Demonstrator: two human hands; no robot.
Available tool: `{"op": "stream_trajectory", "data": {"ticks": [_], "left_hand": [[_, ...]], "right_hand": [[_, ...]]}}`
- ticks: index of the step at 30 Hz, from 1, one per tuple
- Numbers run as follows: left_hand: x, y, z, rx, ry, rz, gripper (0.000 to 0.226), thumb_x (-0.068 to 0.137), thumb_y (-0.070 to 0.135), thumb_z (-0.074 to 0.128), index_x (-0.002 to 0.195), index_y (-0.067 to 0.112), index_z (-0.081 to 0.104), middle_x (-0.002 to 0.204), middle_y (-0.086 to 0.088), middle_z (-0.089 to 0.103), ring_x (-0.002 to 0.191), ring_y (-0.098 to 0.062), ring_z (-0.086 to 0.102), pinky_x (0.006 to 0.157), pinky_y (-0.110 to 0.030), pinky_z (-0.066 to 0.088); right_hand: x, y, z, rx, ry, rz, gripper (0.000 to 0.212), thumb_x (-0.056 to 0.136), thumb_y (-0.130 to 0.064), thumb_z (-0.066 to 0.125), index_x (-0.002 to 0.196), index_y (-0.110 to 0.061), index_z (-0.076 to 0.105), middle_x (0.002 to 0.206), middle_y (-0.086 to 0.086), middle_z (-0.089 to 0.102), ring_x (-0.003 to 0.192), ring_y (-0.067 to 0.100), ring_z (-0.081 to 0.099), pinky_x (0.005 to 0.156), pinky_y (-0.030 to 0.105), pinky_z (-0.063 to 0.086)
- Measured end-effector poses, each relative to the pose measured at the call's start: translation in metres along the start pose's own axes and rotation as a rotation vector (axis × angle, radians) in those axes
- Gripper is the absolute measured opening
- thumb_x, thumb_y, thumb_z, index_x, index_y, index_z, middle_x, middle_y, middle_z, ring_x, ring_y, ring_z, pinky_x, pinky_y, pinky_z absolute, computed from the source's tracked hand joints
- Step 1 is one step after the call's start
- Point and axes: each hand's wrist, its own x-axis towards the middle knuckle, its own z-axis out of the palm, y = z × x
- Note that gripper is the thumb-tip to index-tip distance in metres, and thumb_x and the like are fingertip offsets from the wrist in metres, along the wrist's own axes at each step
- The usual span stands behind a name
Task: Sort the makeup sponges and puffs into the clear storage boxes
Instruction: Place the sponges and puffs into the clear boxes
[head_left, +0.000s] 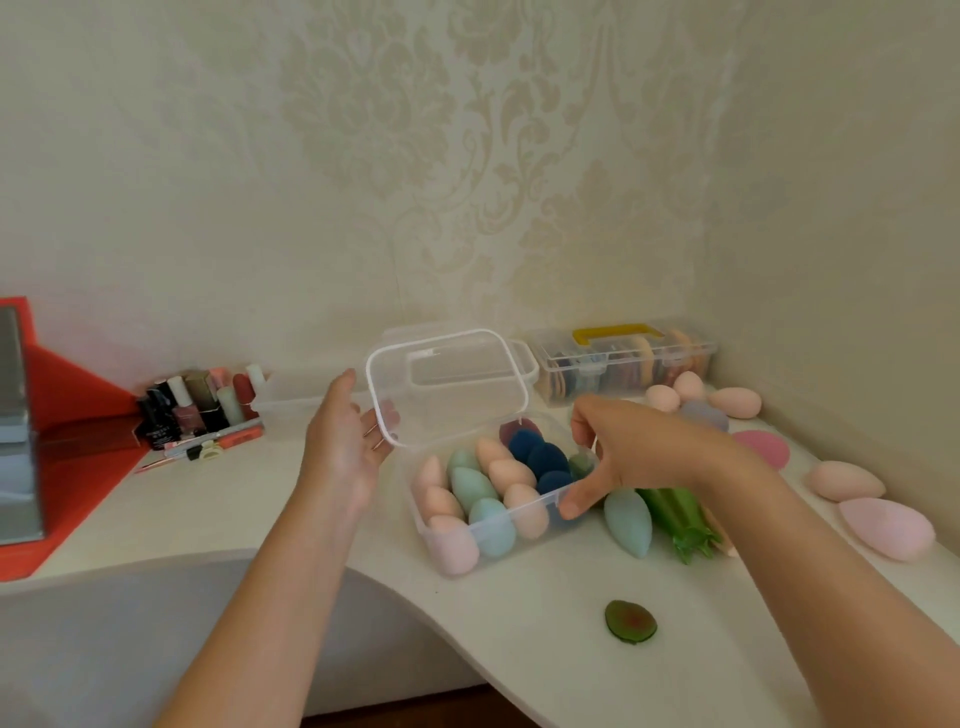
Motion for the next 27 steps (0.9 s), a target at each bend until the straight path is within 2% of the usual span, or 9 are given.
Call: {"op": "stream_trajectory", "data": {"ticks": [2, 4, 7, 9, 11, 13, 17, 21, 27], "left_hand": [[0.01, 0.004, -0.01, -0.125, -0.076, -0.067, 0.047, 0.097, 0.044, 0.038, 0.117, 0.004, 0.053, 0.092, -0.007, 0.063, 0.079, -0.018, 0.059, 0.071, -0.028, 0.047], [0.015, 0.006, -0.017, -0.077, -0.135, -0.036, 0.052, 0.098, 0.047, 0.031, 0.109, 0.006, 0.062, 0.086, -0.002, 0.061, 0.075, -0.015, 0.056, 0.068, -0.027, 0.044], [0.012, 0.018, -0.018, 0.224, -0.278, 0.072, 0.06, 0.097, 0.053, 0.027, 0.094, 0.014, 0.074, 0.079, 0.001, 0.061, 0.073, -0.011, 0.053, 0.073, -0.027, 0.04], [0.003, 0.031, -0.019, 0.63, -0.414, 0.152, 0.059, 0.089, 0.065, 0.029, 0.095, 0.029, 0.076, 0.101, 0.008, 0.068, 0.094, -0.008, 0.058, 0.088, -0.03, 0.037], [-0.011, 0.043, -0.015, 1.036, -0.552, 0.174, 0.057, 0.073, 0.076, 0.038, 0.114, 0.046, 0.064, 0.129, 0.019, 0.053, 0.122, -0.007, 0.047, 0.101, -0.03, 0.027], [-0.021, 0.046, -0.007, 1.338, -0.648, 0.136, 0.069, 0.073, 0.074, 0.051, 0.136, 0.05, 0.039, 0.15, 0.021, 0.025, 0.14, -0.008, 0.023, 0.109, -0.028, 0.02], [-0.03, 0.02, 0.001, 1.661, -0.624, 0.085, 0.102, 0.071, 0.078, 0.047, 0.148, 0.04, -0.009, 0.156, 0.006, -0.02, 0.144, -0.019, -0.017, 0.117, -0.044, -0.002], [-0.022, -0.001, -0.008, 1.896, -0.544, 0.127, 0.126, 0.058, 0.087, 0.05, 0.146, 0.032, -0.022, 0.154, -0.005, -0.027, 0.142, -0.028, -0.022, 0.114, -0.051, -0.006], [-0.024, -0.005, -0.002, 1.98, -0.534, 0.14, 0.122, 0.064, 0.071, 0.063, 0.144, 0.037, -0.022, 0.157, -0.012, -0.012, 0.144, -0.034, -0.005, 0.113, -0.058, 0.006]], "right_hand": [[0.005, -0.003, 0.005, 0.016, 0.022, -0.022, 0.056, 0.062, -0.05, 0.081, 0.088, -0.027, 0.037, 0.08, -0.01, 0.048, 0.067, 0.006, 0.043, 0.054, 0.02, 0.03], [0.009, -0.005, 0.01, 0.043, 0.065, -0.055, 0.056, 0.062, -0.05, 0.082, 0.081, -0.03, 0.033, 0.079, -0.01, 0.048, 0.066, 0.005, 0.042, 0.053, 0.02, 0.029], [0.016, -0.006, 0.016, 0.073, 0.109, -0.08, 0.058, 0.059, -0.052, 0.082, 0.081, -0.031, 0.034, 0.078, -0.007, 0.049, 0.066, 0.008, 0.043, 0.056, 0.023, 0.033], [0.019, -0.006, 0.019, 0.073, 0.122, -0.088, 0.059, 0.058, -0.054, 0.082, 0.085, -0.029, 0.036, 0.079, -0.006, 0.049, 0.067, 0.009, 0.044, 0.057, 0.025, 0.036], [0.021, -0.005, 0.021, 0.096, 0.141, -0.116, 0.061, 0.056, -0.055, 0.082, 0.09, -0.026, 0.04, 0.081, -0.005, 0.05, 0.069, 0.011, 0.046, 0.061, 0.029, 0.042], [0.023, -0.004, 0.023, 0.133, 0.154, -0.151, 0.063, 0.055, -0.054, 0.083, 0.096, -0.025, 0.044, 0.087, -0.005, 0.053, 0.077, 0.014, 0.052, 0.07, 0.034, 0.048], [0.027, -0.003, 0.028, 0.188, 0.134, -0.168, 0.058, 0.057, -0.046, 0.085, 0.094, -0.025, 0.046, 0.095, -0.007, 0.056, 0.085, 0.013, 0.053, 0.075, 0.032, 0.047], [0.029, -0.004, 0.031, 0.199, 0.113, -0.154, 0.057, 0.059, -0.041, 0.086, 0.094, -0.023, 0.045, 0.094, -0.009, 0.06, 0.086, 0.011, 0.056, 0.075, 0.03, 0.049], [0.029, -0.005, 0.032, 0.154, 0.121, -0.182, 0.056, 0.06, -0.041, 0.085, 0.093, -0.026, 0.043, 0.099, -0.006, 0.059, 0.087, 0.013, 0.054, 0.073, 0.03, 0.046]]}}
